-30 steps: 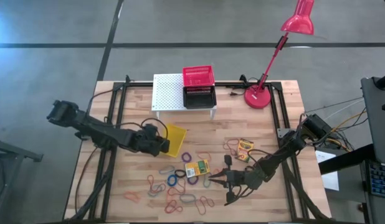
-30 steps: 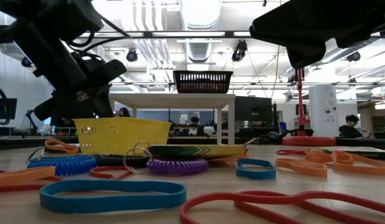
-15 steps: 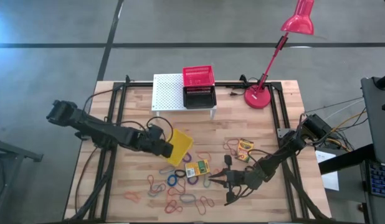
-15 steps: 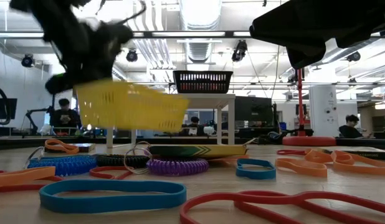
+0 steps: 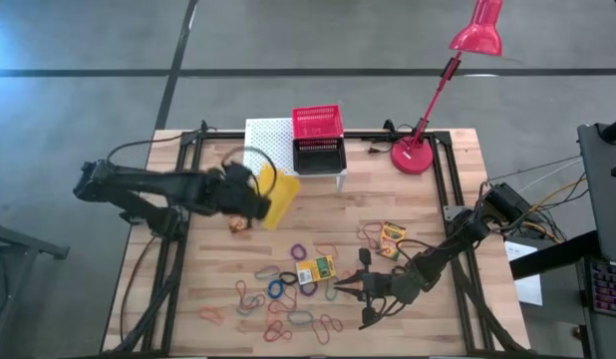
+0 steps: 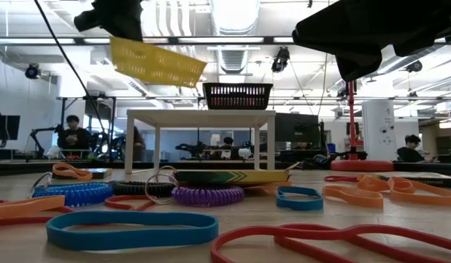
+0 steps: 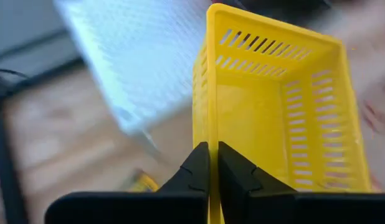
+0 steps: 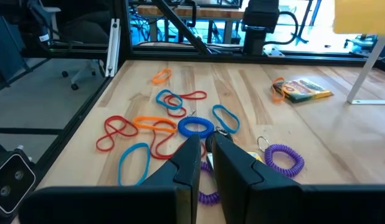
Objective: Pick & Place Office Desk Supplies
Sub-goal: Put the yellow bin on the shelf
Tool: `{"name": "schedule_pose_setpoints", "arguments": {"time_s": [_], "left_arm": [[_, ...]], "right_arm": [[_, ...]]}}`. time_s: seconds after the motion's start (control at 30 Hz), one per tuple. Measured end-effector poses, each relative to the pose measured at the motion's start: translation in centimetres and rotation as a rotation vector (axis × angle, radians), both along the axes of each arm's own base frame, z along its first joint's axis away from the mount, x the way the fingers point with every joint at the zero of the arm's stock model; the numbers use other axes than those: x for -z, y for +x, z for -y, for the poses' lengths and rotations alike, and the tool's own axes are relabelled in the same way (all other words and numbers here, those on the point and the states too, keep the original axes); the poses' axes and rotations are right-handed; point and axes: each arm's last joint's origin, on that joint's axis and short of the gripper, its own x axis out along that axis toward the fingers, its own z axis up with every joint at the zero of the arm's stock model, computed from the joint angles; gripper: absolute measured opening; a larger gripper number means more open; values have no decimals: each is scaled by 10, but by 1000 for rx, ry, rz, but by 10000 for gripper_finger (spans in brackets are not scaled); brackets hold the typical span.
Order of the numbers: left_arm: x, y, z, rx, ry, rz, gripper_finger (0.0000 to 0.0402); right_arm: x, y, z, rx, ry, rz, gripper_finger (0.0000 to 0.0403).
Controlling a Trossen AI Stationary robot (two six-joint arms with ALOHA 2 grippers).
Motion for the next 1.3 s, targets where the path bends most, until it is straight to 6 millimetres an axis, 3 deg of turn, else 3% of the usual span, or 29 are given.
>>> {"name": "schedule_pose_setpoints", "arguments": {"time_s": [0.3,0.5,0.93,1.17,1.3], "left_arm": [[4,-9,-85,-329,47,-3,25],[3,-9,-114,-382,50,82,32],[37,-1,-123,-425,64,189,33],[45,4,-125,-428,78,260,36],[44,4,-126,-431,80,269,60]], "right_arm": [[0,0,0,0,0,0,38],[0,0,0,0,0,0,38],[0,0,0,0,0,0,38],[0,0,0,0,0,0,38],[0,0,0,0,1,1,38]]}}
